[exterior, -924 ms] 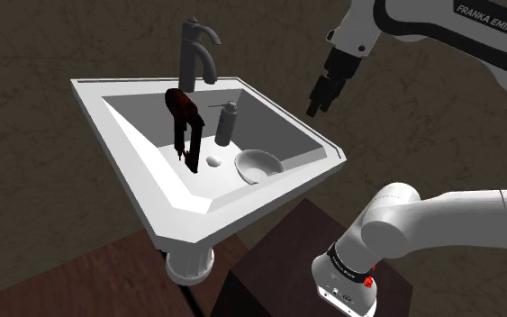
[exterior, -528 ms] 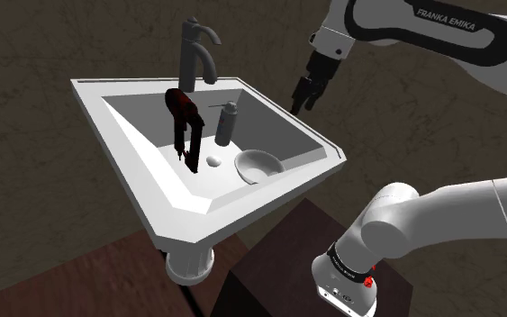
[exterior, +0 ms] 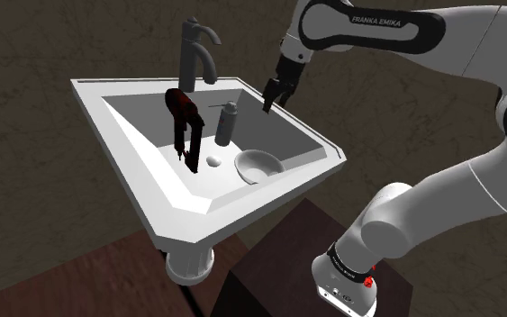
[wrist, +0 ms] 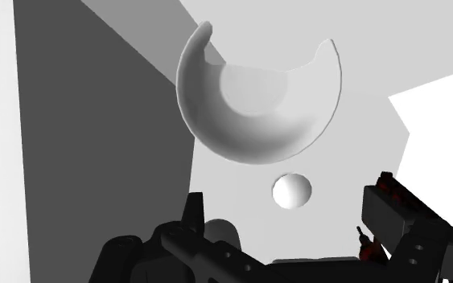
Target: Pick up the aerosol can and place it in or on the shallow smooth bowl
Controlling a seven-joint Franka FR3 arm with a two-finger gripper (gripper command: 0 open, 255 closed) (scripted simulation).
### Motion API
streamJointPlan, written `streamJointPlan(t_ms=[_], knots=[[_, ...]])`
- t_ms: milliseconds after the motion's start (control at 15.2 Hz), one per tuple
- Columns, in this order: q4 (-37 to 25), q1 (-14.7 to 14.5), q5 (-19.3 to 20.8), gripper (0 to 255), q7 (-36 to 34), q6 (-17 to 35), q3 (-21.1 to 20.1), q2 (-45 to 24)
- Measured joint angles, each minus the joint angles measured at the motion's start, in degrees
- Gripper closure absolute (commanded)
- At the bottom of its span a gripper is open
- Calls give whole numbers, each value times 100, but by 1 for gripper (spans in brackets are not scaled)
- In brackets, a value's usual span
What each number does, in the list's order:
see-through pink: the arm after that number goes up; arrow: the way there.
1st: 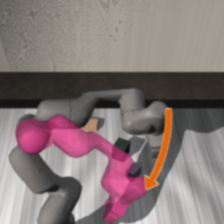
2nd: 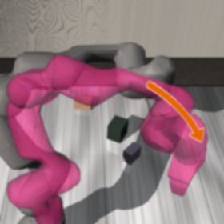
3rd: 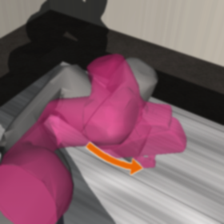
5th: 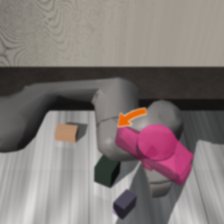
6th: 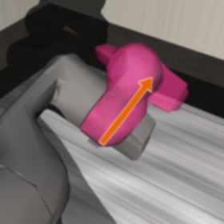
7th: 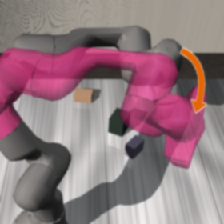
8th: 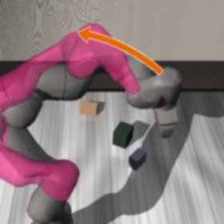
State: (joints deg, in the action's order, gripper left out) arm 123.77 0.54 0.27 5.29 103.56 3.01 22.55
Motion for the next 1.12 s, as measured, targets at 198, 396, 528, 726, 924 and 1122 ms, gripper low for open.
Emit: streamJointPlan(t_ms=[198, 396, 528, 726, 924, 1122], knots=[[-346, -8, 26, 0, -2, 308, -6, -599], [-841, 18, 54, 0, 79, 539, 42, -1272], [-1146, 21, 70, 0, 90, 687, 48, -1689], [-1658, 30, 88, 0, 113, 871, 58, -2329], [-2226, 42, 105, 0, 133, 967, 68, -2940], [-2672, 44, 112, 0, 133, 1047, 69, -3434]])
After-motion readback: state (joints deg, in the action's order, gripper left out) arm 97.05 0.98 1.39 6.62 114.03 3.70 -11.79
